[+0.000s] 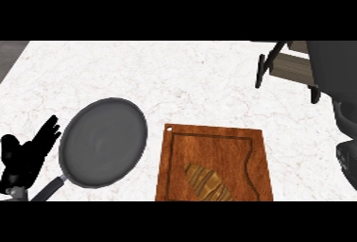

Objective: Pick the squash from the cutting board and place it in the tiered basket

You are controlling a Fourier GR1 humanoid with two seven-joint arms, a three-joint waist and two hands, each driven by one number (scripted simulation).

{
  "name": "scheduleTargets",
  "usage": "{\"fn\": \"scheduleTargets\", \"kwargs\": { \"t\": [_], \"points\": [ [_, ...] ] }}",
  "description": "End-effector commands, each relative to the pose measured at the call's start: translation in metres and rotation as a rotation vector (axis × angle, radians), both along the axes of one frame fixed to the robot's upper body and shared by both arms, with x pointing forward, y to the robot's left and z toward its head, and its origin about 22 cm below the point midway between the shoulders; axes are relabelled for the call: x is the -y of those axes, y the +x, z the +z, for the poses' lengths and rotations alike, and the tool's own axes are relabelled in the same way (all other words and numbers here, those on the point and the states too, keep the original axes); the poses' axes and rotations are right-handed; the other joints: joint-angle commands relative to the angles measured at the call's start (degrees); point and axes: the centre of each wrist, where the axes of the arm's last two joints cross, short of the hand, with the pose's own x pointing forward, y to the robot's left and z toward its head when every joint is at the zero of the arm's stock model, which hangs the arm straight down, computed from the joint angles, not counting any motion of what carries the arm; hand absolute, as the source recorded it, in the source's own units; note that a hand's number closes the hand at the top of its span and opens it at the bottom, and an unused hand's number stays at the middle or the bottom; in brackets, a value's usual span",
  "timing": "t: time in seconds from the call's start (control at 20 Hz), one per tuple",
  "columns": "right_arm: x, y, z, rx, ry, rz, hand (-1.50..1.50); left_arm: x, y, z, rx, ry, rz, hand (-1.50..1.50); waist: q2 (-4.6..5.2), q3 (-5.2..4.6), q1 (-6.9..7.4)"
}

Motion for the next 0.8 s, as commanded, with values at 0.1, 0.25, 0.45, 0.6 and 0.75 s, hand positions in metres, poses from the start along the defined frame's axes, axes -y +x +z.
{"fn": "scheduleTargets", "kwargs": {
  "t": [0.1,0.25,0.45,0.6,0.75],
  "points": [
    [0.06,0.022,-0.007,0.127,0.217,0.043,1.5,-0.004,0.0,-0.001,0.008,0.008,-0.012,0.0,0.3,0.04,0.5],
    [0.078,0.033,-0.008,0.134,0.215,0.055,1.5,0.013,0.012,0.0,0.016,-0.005,-0.016,0.0,0.37,0.01,0.5],
    [0.107,0.037,0.005,0.15,0.239,0.055,1.5,0.005,0.016,0.005,0.003,-0.003,-0.024,0.0,0.73,-0.02,1.16],
    [0.109,0.047,-0.009,0.143,0.235,0.033,1.5,0.016,0.011,0.001,0.021,-0.005,-0.032,0.0,0.86,0.0,1.96],
    [0.116,0.05,-0.023,-0.071,-0.278,-0.089,1.5,0.013,0.008,-0.001,0.001,-0.006,-0.008,0.0,0.8,-0.3,0.85]
  ]
}}
